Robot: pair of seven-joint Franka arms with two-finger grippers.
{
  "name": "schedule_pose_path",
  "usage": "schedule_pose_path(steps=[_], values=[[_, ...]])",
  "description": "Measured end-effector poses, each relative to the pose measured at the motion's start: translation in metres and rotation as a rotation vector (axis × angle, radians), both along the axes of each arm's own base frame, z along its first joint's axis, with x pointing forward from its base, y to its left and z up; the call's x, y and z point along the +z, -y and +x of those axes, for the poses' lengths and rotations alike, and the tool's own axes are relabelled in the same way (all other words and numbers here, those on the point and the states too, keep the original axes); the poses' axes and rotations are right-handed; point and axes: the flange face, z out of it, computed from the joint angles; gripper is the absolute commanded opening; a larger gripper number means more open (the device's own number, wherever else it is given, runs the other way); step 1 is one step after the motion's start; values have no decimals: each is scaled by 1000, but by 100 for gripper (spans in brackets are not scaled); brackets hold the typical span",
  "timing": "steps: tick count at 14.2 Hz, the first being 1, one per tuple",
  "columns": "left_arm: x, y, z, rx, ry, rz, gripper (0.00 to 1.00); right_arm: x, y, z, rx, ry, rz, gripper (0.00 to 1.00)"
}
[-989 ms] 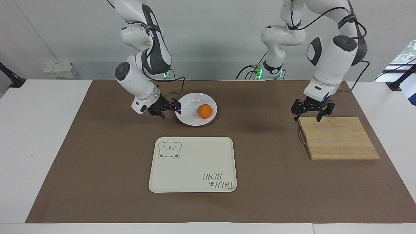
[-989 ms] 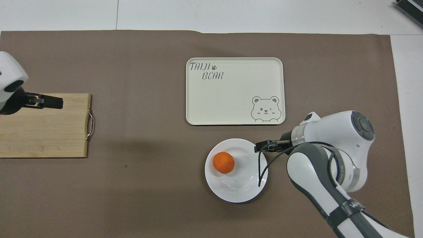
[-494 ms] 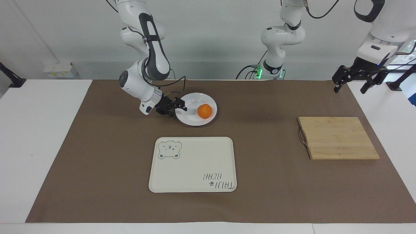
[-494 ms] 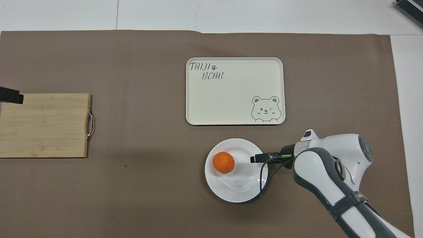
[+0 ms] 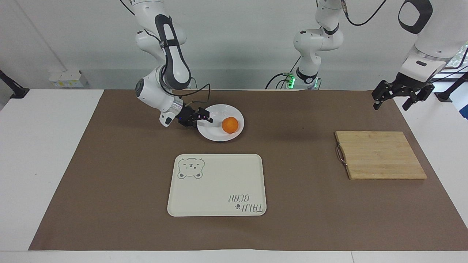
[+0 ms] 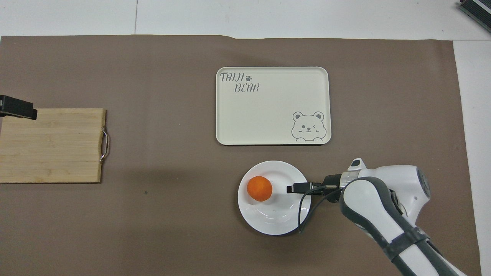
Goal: Place orange and plate with both arms
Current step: 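Grip the plate rim with the right gripper while the left gripper withdraws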
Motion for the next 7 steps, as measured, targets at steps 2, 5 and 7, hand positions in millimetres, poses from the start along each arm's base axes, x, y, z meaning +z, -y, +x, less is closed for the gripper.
schedule_pose_path(steps=[2, 5, 7], values=[[-3, 1, -1, 3, -6, -1, 100, -3, 1, -4, -1, -9, -2, 100], [-2, 2, -3, 2, -7, -1, 100, -9, 3, -10, -1, -24, -6, 63], [-3, 3, -4, 12, -8, -2, 100, -11, 3, -12, -1, -29, -7, 39]])
